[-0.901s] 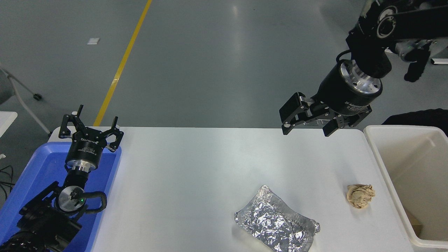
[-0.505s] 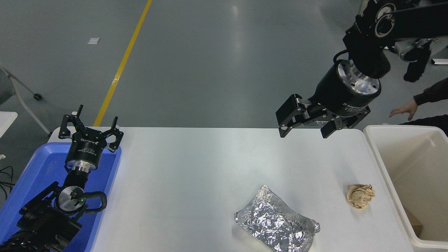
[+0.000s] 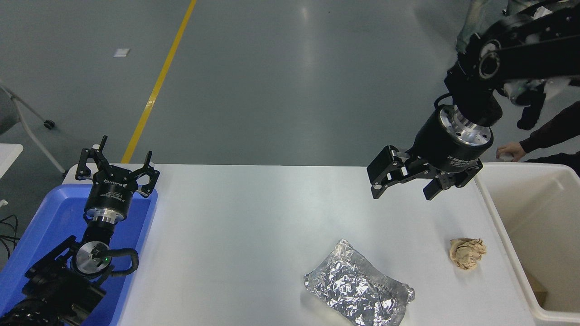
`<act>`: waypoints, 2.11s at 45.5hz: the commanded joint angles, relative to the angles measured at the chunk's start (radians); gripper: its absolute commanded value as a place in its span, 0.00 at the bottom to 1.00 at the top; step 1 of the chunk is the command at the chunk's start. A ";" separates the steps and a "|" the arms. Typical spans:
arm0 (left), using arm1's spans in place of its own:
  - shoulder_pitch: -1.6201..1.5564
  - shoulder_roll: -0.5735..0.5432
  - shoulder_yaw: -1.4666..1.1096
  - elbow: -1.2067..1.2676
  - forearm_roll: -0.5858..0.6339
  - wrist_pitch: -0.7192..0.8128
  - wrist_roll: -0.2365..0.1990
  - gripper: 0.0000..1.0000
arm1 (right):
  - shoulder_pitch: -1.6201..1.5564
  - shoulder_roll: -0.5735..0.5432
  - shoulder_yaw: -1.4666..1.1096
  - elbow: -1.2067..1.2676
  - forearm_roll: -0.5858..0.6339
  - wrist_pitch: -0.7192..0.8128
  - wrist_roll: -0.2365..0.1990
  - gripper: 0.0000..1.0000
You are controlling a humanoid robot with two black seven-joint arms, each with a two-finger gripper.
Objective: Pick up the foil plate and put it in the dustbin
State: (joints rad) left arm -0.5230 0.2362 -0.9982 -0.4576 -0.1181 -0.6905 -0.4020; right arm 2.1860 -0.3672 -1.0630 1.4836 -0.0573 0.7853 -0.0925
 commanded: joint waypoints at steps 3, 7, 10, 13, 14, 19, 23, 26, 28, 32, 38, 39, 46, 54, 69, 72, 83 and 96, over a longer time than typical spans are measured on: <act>0.000 0.000 0.001 0.000 0.000 0.000 0.000 1.00 | -0.207 -0.200 -0.005 -0.008 -0.084 0.000 -0.003 1.00; 0.000 0.000 0.001 0.000 0.000 0.000 0.000 1.00 | -0.262 -0.268 -0.008 -0.008 -0.085 0.000 -0.003 1.00; -0.002 0.000 0.001 -0.001 0.000 0.000 0.000 1.00 | -0.313 -0.318 -0.005 -0.008 -0.088 0.000 -0.003 1.00; 0.000 0.000 0.001 0.000 0.000 -0.001 0.000 1.00 | -0.368 -0.355 0.009 -0.009 -0.095 0.000 -0.003 1.00; -0.002 0.000 0.001 -0.001 0.000 -0.001 0.000 1.00 | -0.386 -0.367 0.014 -0.011 -0.096 0.000 -0.003 1.00; -0.002 0.000 0.001 -0.001 0.002 -0.001 0.000 1.00 | -0.488 -0.415 0.052 -0.016 -0.096 -0.037 -0.003 1.00; -0.002 0.000 0.003 -0.001 0.002 -0.001 0.000 1.00 | -0.592 -0.417 0.118 -0.042 -0.096 -0.095 -0.003 1.00; -0.002 0.000 0.003 -0.001 0.002 -0.003 0.002 1.00 | -0.676 -0.411 0.185 -0.077 -0.096 -0.127 -0.003 1.00; -0.002 0.000 0.003 -0.001 0.002 -0.003 0.002 1.00 | -0.728 -0.400 0.230 -0.098 -0.096 -0.139 -0.003 1.00; -0.002 0.000 0.003 -0.001 0.002 -0.003 0.003 1.00 | -0.805 -0.357 0.293 -0.131 -0.096 -0.150 -0.003 1.00; -0.002 0.000 0.003 -0.001 0.002 -0.004 0.003 1.00 | -0.888 -0.303 0.356 -0.193 -0.095 -0.178 -0.003 1.00; -0.002 0.000 0.003 -0.001 0.003 -0.004 0.003 1.00 | -0.899 -0.293 0.363 -0.200 -0.095 -0.179 -0.003 1.00; -0.002 0.000 0.003 -0.001 0.002 -0.006 0.005 1.00 | -0.957 -0.251 0.409 -0.218 -0.096 -0.189 -0.003 1.00; -0.002 0.000 0.003 -0.001 0.003 -0.004 0.005 1.00 | -1.002 -0.217 0.435 -0.227 -0.095 -0.224 -0.003 1.00; -0.002 0.000 0.003 -0.001 0.003 -0.006 0.005 1.00 | -1.155 -0.144 0.528 -0.332 -0.113 -0.235 -0.003 1.00; -0.002 0.000 0.003 -0.001 0.002 -0.006 0.005 1.00 | -1.177 -0.133 0.541 -0.345 -0.134 -0.251 -0.001 0.98; -0.002 0.000 0.003 -0.001 0.003 -0.006 0.005 1.00 | -1.198 -0.128 0.548 -0.359 -0.190 -0.279 0.010 0.29; -0.002 0.000 0.003 -0.001 0.002 -0.006 0.005 1.00 | -1.186 -0.133 0.546 -0.368 -0.210 -0.281 0.008 0.00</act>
State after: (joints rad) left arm -0.5246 0.2363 -0.9955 -0.4586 -0.1160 -0.6962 -0.3974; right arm 0.9996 -0.5003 -0.5216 1.1263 -0.2451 0.5107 -0.0857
